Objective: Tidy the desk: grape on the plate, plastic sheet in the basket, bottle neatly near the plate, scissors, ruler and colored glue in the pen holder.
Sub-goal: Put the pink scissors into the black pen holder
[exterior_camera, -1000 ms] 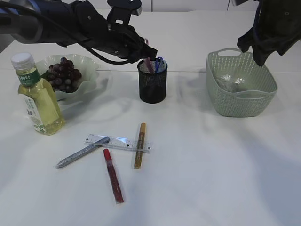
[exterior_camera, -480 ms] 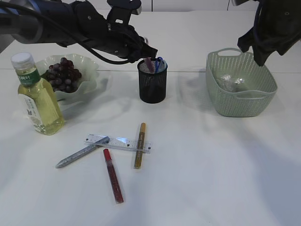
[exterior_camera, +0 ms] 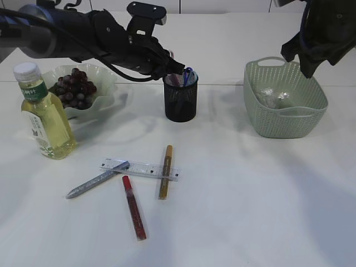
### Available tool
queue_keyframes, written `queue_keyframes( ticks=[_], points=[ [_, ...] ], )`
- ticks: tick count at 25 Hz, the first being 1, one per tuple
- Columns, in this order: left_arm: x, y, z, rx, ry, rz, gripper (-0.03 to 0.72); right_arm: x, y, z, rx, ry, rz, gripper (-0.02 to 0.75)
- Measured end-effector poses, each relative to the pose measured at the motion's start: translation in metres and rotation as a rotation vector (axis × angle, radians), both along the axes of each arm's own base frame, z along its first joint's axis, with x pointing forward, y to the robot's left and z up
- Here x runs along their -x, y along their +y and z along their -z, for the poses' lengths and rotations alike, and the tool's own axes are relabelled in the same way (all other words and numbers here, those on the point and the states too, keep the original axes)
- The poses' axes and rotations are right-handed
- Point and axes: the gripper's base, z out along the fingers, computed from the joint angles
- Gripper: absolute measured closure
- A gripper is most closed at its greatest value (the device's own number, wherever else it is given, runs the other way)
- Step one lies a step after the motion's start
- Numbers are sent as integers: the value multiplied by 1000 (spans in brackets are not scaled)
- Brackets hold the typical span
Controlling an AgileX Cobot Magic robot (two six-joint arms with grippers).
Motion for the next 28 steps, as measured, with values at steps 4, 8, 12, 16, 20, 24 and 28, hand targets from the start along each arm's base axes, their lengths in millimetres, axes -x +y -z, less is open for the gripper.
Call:
queue_keyframes(
  ticks=[4,8,12,16,20,24,28],
  points=[
    [-5,-3,5,-1,8,6,637,0,0,0,0,0,0,321],
    [-9,-7,3,2,14,20,636,0,0,0,1,0,0,321],
    [-10,-7,2,1,18,22,636,0,0,0,2,-1,0,321],
    [-10,-7,7,-4,30,25,636,0,0,0,0,-2,6,321],
    [-10,-7,7,-5,35,27,636,0,0,0,1,-2,6,321],
    [-10,-7,7,-7,37,28,635,0,0,0,4,-1,0,321],
    [-9,-7,8,-11,42,31,627,0,0,0,4,-1,0,321]
  ],
)
